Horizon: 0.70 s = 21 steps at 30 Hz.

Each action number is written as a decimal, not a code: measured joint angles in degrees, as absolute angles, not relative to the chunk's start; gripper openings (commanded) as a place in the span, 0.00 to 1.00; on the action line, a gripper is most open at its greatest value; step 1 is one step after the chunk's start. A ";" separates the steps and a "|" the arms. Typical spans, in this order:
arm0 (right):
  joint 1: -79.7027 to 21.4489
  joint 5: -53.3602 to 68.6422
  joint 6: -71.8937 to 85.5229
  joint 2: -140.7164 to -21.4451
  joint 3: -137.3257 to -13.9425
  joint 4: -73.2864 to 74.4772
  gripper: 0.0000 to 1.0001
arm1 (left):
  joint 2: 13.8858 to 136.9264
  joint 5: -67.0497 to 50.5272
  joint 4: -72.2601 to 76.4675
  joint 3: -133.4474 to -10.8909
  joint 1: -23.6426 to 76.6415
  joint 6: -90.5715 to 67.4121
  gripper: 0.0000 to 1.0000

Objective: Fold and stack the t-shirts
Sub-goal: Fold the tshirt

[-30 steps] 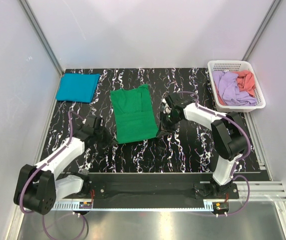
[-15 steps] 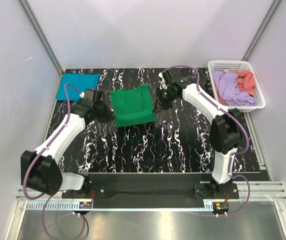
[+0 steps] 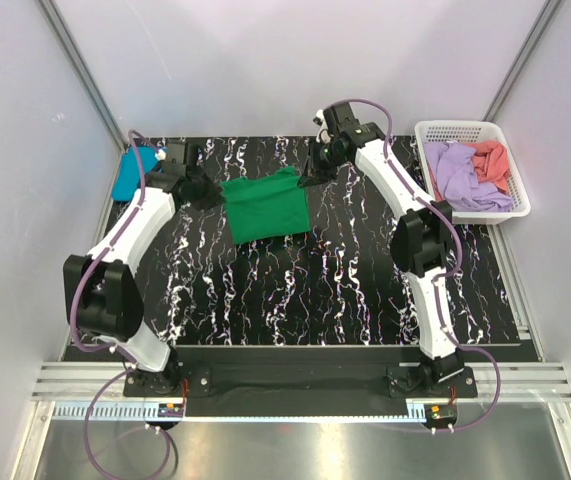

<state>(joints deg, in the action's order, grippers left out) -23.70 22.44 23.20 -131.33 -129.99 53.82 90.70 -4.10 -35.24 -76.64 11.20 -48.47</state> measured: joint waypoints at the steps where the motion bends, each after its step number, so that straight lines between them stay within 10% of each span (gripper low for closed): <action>1: -23.49 22.90 23.44 -132.49 -132.03 53.69 0.00 | 91.57 -4.10 -34.87 -77.67 10.87 -48.18 0.00; 21: -22.44 27.07 30.13 -144.40 -139.24 33.12 0.00 | 103.85 -5.39 -23.18 -85.62 6.04 -43.48 0.00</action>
